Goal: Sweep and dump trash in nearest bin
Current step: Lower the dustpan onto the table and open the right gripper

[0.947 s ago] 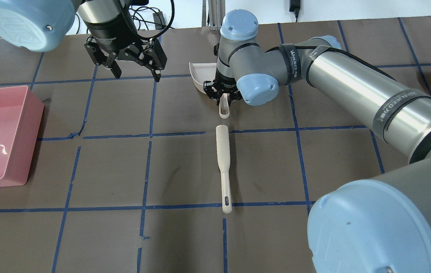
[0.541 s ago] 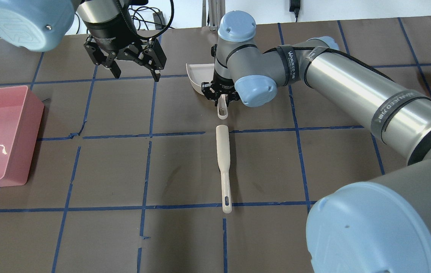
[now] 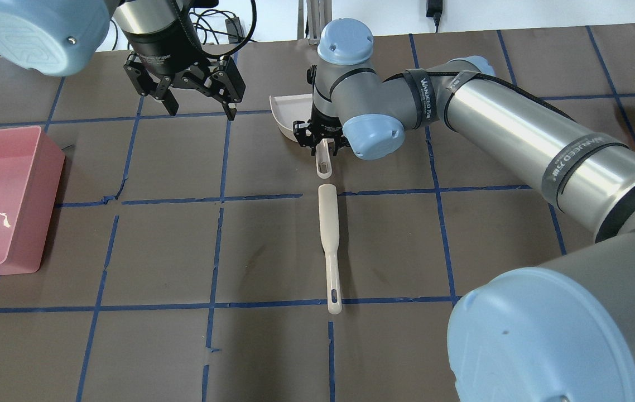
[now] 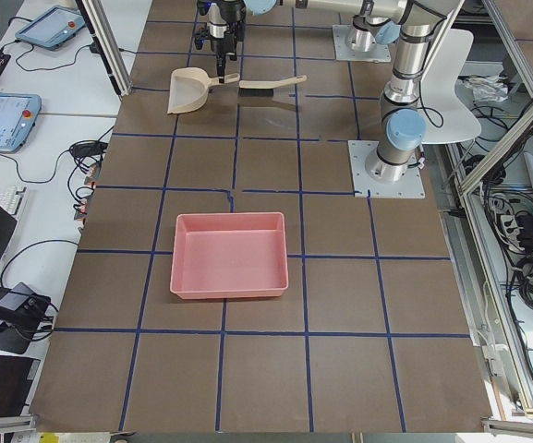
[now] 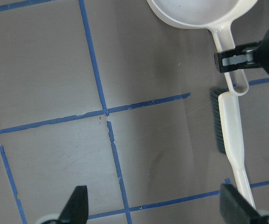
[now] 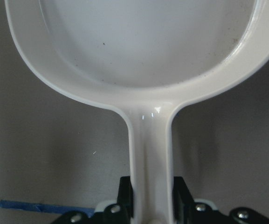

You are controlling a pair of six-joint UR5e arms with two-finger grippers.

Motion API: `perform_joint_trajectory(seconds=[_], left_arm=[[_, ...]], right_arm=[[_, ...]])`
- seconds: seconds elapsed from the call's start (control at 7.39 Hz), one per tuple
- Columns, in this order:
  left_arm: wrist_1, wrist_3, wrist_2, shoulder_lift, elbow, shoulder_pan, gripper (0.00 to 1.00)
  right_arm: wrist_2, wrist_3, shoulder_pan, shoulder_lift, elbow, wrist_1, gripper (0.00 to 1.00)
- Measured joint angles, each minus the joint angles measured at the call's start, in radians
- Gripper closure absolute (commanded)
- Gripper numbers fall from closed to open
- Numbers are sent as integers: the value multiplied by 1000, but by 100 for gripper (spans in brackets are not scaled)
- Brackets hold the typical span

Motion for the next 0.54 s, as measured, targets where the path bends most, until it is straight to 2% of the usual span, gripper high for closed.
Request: perform_joint_trajectory(seconds=[0.54], left_arm=[[0,0,0,1,0,0,0]], right_arm=[[6,-17,-43,-30,-25,-3,0]])
